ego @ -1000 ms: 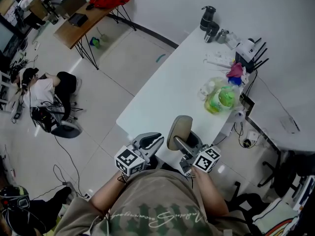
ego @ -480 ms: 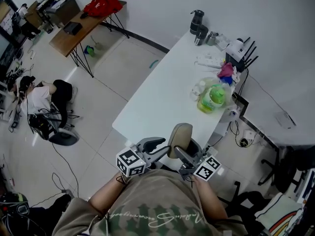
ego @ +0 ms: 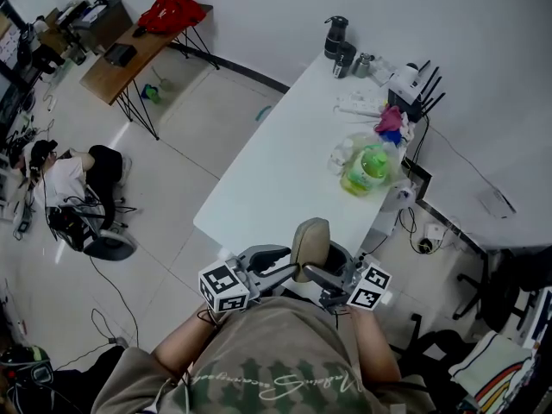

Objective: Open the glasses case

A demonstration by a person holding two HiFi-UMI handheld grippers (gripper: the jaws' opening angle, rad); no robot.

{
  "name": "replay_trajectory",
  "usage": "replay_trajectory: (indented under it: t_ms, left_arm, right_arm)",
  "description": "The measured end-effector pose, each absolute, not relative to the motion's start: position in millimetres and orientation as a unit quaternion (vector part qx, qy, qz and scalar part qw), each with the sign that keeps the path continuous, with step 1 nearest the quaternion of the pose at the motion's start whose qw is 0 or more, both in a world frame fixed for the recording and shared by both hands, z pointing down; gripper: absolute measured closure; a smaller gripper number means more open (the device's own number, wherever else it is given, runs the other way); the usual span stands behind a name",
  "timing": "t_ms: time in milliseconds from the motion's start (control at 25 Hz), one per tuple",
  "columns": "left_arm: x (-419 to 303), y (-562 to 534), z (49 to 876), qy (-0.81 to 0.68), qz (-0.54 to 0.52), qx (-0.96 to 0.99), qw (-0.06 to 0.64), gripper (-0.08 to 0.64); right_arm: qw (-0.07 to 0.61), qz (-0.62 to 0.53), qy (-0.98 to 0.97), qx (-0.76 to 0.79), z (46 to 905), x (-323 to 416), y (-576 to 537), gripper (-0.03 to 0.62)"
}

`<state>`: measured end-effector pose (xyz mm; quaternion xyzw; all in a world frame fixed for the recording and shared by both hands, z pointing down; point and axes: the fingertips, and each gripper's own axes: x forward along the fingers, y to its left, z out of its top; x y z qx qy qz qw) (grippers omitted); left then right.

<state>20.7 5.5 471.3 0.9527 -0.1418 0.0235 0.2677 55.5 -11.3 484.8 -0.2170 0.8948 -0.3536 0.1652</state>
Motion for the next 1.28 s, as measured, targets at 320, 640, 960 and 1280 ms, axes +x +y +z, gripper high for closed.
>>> replay_trajectory:
  t_ms: [320, 640, 960, 1280]
  left_arm:
    - [26.3, 7.9, 463.8, -0.128, 0.026, 0.962, 0.241, 0.419]
    - [19.5, 4.9, 483.9, -0.173, 0.079, 0.957, 0.221, 0.419]
    - [16.3, -4.0, 491.1, -0.215, 0.102, 0.949, 0.207, 0.419]
    - [16.4, -10.3, 505.7, -0.257, 0.142, 0.944, 0.154, 0.419]
  right_arm:
    - [0.175, -0.406, 0.882, -0.163, 491.4, 48.6, -6.4, 0.239]
    - [0.111, -0.382, 0.893, -0.212, 503.2, 47.9, -9.1, 0.241]
    - [0.115, -0.385, 0.885, -0.236, 507.3, 53.2, -9.1, 0.241]
    - [0.072, -0.313, 0.912, -0.256, 492.5, 41.4, -5.1, 0.239]
